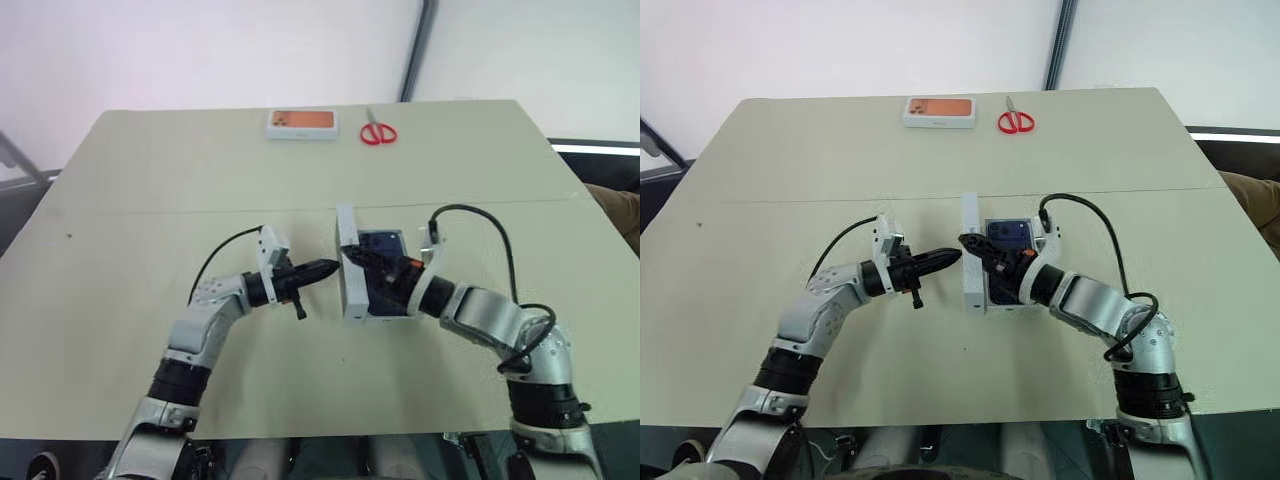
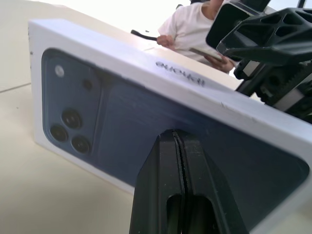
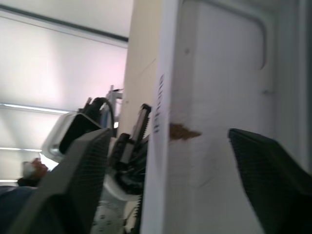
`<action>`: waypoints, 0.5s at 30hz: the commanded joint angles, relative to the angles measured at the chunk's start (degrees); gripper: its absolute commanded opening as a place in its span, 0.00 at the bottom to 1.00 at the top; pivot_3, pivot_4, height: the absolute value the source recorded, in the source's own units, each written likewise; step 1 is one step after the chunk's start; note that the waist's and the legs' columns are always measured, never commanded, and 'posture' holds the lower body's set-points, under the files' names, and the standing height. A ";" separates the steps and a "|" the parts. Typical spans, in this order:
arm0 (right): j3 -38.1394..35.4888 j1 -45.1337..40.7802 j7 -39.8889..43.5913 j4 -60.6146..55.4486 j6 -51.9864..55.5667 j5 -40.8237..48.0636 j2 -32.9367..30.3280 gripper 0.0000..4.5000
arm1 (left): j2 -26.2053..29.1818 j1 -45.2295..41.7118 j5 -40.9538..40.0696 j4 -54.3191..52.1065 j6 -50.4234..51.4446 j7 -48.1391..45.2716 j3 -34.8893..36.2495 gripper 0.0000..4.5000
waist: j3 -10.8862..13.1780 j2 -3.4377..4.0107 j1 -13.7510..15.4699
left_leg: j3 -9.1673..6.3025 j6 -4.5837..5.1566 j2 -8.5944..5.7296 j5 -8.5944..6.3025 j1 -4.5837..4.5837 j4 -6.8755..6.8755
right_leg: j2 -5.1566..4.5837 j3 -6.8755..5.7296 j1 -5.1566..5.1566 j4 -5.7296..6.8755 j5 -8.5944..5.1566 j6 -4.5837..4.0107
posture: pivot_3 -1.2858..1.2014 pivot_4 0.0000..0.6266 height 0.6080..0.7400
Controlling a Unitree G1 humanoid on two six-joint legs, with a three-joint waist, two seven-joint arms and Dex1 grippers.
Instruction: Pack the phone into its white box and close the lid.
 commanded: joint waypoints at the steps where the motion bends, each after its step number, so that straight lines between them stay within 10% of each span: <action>1: -4.14 -0.99 8.72 -2.30 -2.48 -7.38 -3.91 1.00 | -1.66 -1.93 0.63 1.08 -1.97 0.42 -0.55 0.00 | 0.00 0.00 -0.03 | 0.00 0.01 0.00 0.00 0.00 0.00 | 0.00 -0.01 0.01 -0.01 0.00 0.00 | 0.52 0.24 1.00; 8: -1.07 2.73 24.40 -5.90 -13.39 -39.37 -15.09 1.00 | -8.58 -3.56 2.85 4.62 -3.77 1.07 -4.87 0.00 | 0.00 -0.01 -0.13 | 0.00 0.03 0.00 -0.02 0.00 0.02 | 0.01 -0.05 0.07 -0.05 0.00 0.03 | 0.52 0.24 1.00; 15: 5.02 5.63 31.35 -6.14 -23.51 -63.88 -18.54 0.35 | -7.14 -4.02 3.30 5.06 -3.75 0.39 -4.36 0.00 | -0.01 0.00 -0.26 | 0.02 0.02 0.05 -0.01 0.01 0.03 | 0.08 -0.02 0.02 -0.02 0.00 0.03 | 0.52 0.24 1.00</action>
